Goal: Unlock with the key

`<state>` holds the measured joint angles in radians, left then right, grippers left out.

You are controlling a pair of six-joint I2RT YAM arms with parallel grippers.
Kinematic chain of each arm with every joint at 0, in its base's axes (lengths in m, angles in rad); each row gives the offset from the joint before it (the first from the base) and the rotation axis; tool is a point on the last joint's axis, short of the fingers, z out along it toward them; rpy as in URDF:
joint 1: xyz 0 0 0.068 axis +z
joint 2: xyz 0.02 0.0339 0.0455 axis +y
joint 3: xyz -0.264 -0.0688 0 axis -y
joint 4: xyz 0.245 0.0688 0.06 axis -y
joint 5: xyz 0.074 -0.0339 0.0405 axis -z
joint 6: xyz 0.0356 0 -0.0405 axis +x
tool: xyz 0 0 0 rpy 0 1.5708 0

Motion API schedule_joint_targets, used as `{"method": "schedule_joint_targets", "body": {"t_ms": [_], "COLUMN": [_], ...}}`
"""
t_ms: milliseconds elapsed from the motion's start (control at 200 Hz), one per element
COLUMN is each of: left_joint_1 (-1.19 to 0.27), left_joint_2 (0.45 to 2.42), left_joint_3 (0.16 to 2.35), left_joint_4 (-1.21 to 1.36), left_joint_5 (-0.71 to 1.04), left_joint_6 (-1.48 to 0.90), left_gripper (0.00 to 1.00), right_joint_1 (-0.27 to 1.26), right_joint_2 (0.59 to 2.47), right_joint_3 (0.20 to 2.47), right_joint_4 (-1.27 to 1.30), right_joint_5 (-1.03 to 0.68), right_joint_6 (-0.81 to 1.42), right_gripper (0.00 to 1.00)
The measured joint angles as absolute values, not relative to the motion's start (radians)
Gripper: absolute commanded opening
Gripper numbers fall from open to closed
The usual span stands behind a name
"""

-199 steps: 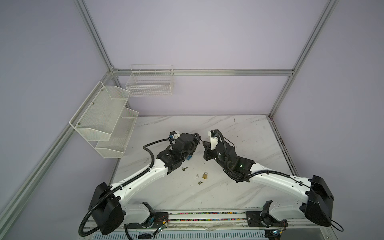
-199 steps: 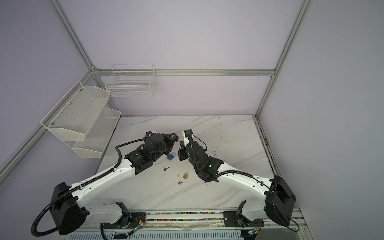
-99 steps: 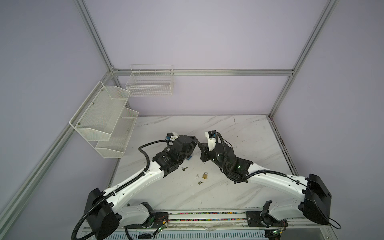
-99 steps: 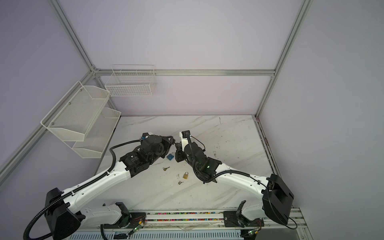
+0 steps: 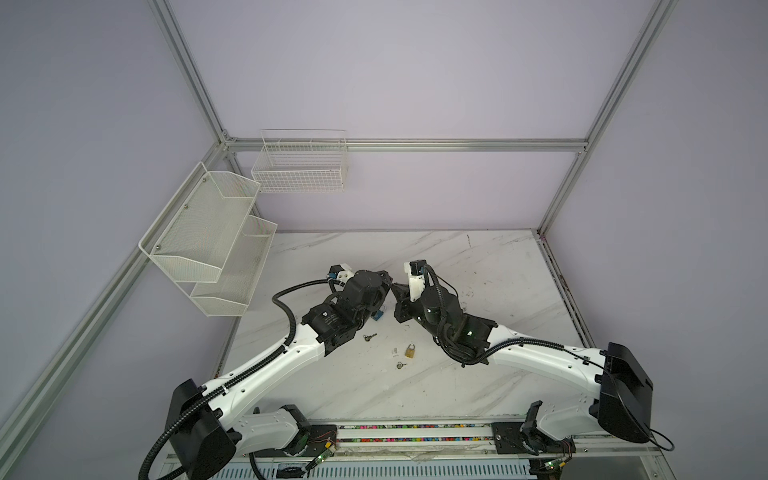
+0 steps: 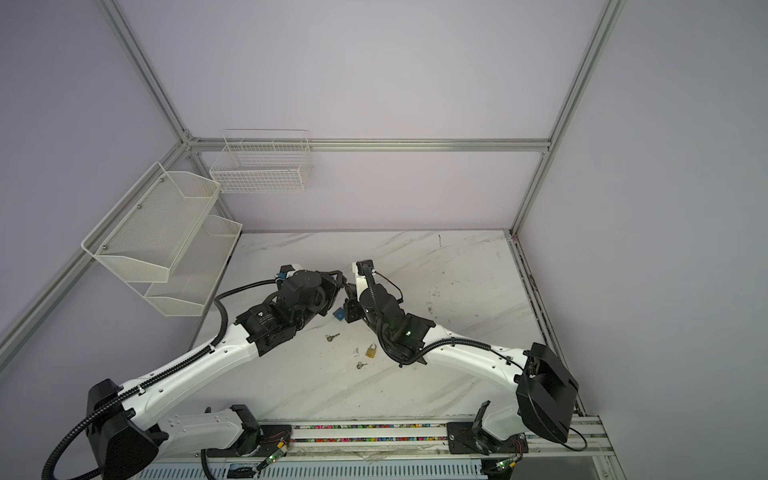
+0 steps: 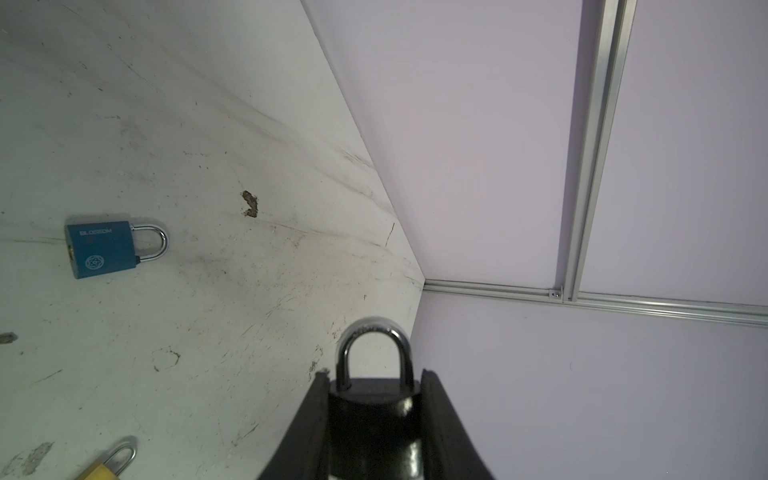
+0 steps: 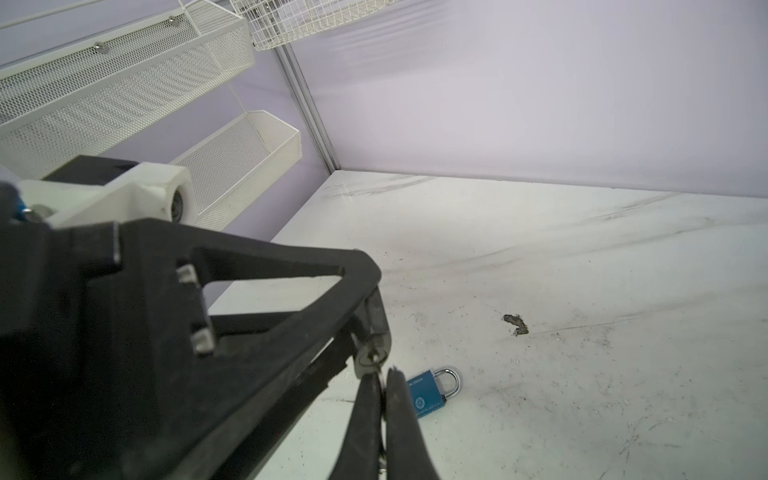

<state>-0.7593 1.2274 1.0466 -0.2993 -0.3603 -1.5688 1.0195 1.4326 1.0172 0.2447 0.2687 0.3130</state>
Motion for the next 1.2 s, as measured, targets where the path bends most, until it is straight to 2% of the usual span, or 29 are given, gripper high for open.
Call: {"method": "schedule_joint_targets", "body": {"t_ms": [255,845,1005,1185,1200], "left_joint_1": [-0.760,-0.786,-0.781,-0.758,-0.756], "left_joint_2": [1.240,1.143,1.146,1.155,1.155], "left_joint_3": [1.047,1.015,1.005,1.004,1.004], "left_joint_4": [-0.258,-0.127,-0.120,-0.138,-0.142], "left_joint_5": [-0.380,-0.402,-0.395,-0.348,-0.344], "left_joint_6": [-1.570,-1.586,-1.586,-1.573,-1.568], "left_gripper": [0.00,0.00,0.00,0.00,0.00], "right_joint_1": [0.941,0.885,0.884,0.890,0.891], "right_joint_2": [1.419,1.342,1.341,1.341,1.341], "right_joint_3": [1.017,1.016,0.999,1.015,1.018], "right_joint_4": [0.251,0.326,0.333,0.253,0.244], "right_joint_5": [0.093,-0.080,-0.074,-0.036,-0.032], "right_joint_6": [0.445,0.879,0.881,0.754,0.743], "right_gripper": [0.00,0.00,0.00,0.00,0.04]}}
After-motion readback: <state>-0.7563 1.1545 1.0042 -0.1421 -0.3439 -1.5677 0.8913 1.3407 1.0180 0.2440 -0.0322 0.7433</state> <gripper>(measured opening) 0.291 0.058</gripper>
